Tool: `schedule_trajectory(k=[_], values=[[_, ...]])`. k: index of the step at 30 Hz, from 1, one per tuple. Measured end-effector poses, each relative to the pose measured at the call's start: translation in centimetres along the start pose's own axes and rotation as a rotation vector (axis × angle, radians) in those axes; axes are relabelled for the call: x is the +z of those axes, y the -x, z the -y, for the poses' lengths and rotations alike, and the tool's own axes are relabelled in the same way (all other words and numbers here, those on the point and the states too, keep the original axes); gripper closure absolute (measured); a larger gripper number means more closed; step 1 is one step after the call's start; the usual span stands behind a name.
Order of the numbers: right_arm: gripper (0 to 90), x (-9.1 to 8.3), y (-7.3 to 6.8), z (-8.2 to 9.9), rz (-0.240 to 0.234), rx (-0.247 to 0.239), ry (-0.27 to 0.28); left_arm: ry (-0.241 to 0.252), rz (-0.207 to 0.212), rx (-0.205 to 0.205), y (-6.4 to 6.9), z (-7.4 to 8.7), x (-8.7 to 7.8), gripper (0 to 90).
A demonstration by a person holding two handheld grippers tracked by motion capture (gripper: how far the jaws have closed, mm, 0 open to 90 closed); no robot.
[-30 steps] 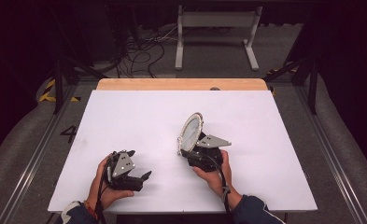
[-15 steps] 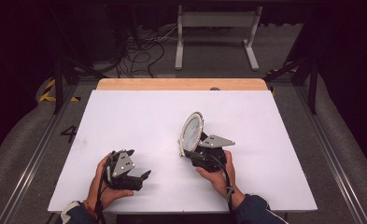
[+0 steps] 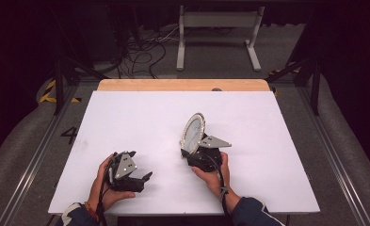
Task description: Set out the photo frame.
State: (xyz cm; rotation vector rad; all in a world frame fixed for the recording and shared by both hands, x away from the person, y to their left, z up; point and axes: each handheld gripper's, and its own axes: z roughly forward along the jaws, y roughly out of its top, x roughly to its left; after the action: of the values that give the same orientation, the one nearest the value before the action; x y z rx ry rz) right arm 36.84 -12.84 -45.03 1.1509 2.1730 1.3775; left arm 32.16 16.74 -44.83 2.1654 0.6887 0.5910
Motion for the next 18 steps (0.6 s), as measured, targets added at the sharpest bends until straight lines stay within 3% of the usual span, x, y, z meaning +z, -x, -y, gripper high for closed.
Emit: schedule_trajectory(k=[18], values=[[67.2, -1.0, 1.4, 0.0, -0.067, -0.006, -0.041, 0.005, 0.006, -0.005, 0.0, 0.0, -0.1, 11.4]])
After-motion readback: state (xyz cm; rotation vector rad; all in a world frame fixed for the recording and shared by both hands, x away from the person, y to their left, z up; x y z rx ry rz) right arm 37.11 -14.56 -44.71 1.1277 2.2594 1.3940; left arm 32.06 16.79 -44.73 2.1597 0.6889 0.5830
